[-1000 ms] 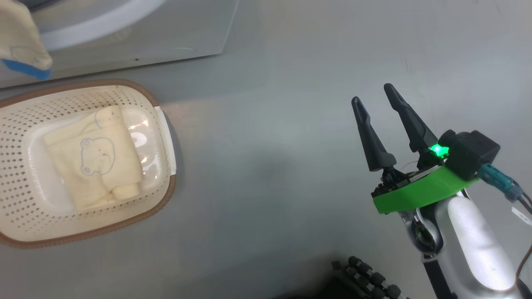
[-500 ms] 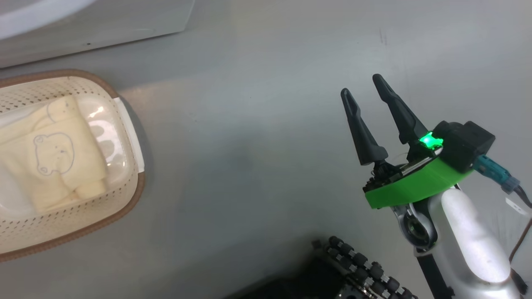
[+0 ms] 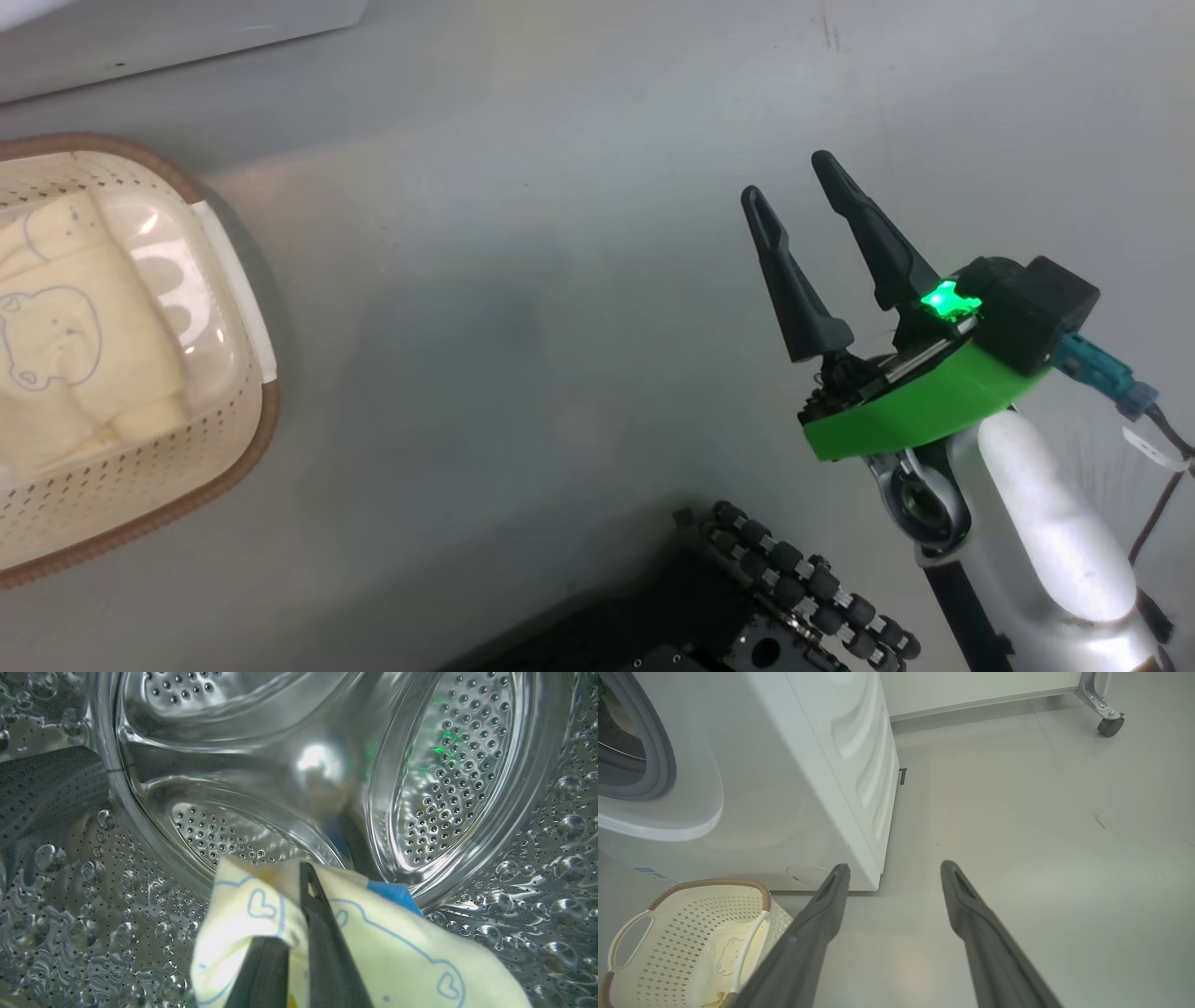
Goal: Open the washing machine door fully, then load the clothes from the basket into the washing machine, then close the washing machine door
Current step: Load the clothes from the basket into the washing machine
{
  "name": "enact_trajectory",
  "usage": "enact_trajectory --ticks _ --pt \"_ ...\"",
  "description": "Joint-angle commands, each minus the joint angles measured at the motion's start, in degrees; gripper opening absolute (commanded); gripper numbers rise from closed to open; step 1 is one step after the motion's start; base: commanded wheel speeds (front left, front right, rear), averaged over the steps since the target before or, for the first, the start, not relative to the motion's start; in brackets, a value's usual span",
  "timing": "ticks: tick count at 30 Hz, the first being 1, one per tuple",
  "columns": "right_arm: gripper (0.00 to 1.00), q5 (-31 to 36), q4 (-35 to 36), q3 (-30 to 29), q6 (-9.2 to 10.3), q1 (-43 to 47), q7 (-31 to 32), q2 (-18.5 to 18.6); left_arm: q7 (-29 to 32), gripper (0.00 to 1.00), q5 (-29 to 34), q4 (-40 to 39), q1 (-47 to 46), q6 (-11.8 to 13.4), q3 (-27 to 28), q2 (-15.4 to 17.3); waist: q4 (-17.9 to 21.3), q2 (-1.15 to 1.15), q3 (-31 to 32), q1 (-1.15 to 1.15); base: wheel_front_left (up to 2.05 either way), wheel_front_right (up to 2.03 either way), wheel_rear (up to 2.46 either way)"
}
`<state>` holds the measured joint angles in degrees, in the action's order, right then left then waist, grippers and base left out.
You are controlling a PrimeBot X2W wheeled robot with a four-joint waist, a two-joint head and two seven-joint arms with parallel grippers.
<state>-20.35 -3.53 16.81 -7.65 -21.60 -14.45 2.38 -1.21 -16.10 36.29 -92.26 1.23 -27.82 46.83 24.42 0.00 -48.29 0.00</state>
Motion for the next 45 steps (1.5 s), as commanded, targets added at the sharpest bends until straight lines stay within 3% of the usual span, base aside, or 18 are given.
enact_trajectory --ticks 1,5,8,9,10,11,20,31,37,45 --pt "1.0 -0.6 1.6 0.8 0.16 0.9 -0.5 0.5 -0.8 0.0 0.7 -0.6 -1.9 0.1 1.2 2.3 0.0 0.0 -0.2 0.0 0.0 0.0 0.0" --pt "1.0 -0.6 1.6 1.0 0.16 0.7 -0.5 0.5 -2.1 0.0 1.2 2.6 -3.1 0.5 0.7 1.6 -0.2 0.0 -0.7 0.0 0.0 0.0 0.0" --pt "1.0 -0.4 1.4 1.3 0.16 0.6 -0.5 0.5 1.6 0.0 -0.6 6.8 -2.9 0.2 1.0 0.6 -0.5 0.0 -0.8 0.0 0.0 0.0 0.0" --pt "1.0 -0.4 1.4 1.3 0.16 0.6 -0.5 0.5 2.5 0.08 -1.4 7.7 -2.9 0.0 1.2 0.1 -0.6 0.0 -0.8 0.0 0.0 0.0 0.0" --pt "1.0 -0.3 1.3 1.2 0.16 0.6 -0.5 0.5 3.6 0.49 -2.2 8.6 -2.8 -0.4 1.4 -0.4 -0.8 0.0 -0.8 0.0 0.0 0.0 0.0" --pt "1.0 -0.2 1.2 1.2 0.16 0.6 -0.5 0.5 4.5 0.99 -2.8 9.4 -2.7 -0.8 1.4 -0.8 -1.0 0.0 -0.8 0.0 0.0 0.0 0.0" --pt "1.0 0.8 0.9 0.7 0.16 0.4 -0.5 0.5 8.6 1.0 -5.8 10.8 -2.0 -2.4 1.0 -3.9 -2.9 0.0 -0.7 0.0 0.0 0.0 0.0" --pt "1.0 1.8 0.5 0.1 0.16 0.7 -0.5 0.5 10.9 1.0 -10.5 6.2 5.5 -0.6 2.5 -5.6 -5.3 0.0 0.9 0.0 0.0 0.0 0.0" --pt "1.0 2.7 0.8 -1.1 0.16 0.9 -0.5 0.5 9.1 1.0 -13.0 -2.2 14.4 3.4 4.1 -5.8 -6.6 0.0 1.9 0.0 0.0 0.0 0.0" --pt "1.0 4.6 0.8 -3.8 0.16 1.4 -0.5 0.5 4.5 1.0 -15.5 -18.1 30.1 11.3 7.5 -4.8 -8.5 0.0 4.5 0.0 0.0 0.0 0.0"
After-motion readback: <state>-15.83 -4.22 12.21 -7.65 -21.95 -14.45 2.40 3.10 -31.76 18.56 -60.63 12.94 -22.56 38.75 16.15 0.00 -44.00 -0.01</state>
